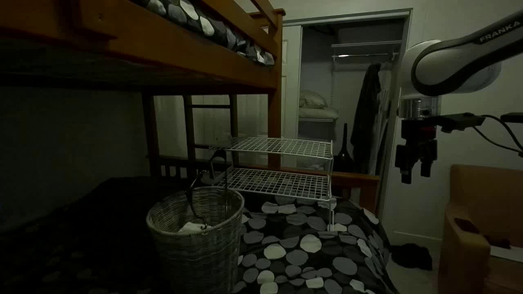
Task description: Turn the metal object to the left
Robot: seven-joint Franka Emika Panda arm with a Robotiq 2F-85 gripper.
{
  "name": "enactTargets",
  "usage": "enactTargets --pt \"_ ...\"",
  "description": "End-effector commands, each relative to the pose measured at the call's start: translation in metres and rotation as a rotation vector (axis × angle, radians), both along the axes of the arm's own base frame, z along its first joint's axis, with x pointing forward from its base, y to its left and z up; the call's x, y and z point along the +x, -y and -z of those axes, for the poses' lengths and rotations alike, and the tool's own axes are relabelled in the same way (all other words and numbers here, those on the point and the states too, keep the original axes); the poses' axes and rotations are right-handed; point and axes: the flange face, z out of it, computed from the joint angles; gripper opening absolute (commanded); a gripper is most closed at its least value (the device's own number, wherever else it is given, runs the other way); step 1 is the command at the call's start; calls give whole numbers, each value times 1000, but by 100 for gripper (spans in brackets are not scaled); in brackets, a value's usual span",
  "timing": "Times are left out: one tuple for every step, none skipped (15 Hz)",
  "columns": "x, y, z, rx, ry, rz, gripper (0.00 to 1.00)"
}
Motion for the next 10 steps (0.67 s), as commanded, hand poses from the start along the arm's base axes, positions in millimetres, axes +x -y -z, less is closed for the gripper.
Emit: enactTargets --pt "0 0 0 0 -1 0 100" --pt "0 0 0 0 -1 0 100" --pt "0 0 0 0 -1 0 100" --pt "0 0 0 0 -1 0 100" --pt "0 0 0 0 -1 0 100" --pt "0 0 0 0 -1 0 100" --pt "5 4 -9 16 41 7 100" --pt "12 10 -24 6 108 -2 100" --pt "20 14 -38 -8 168 -21 100" --pt "33 18 -56 -25 234 -53 100"
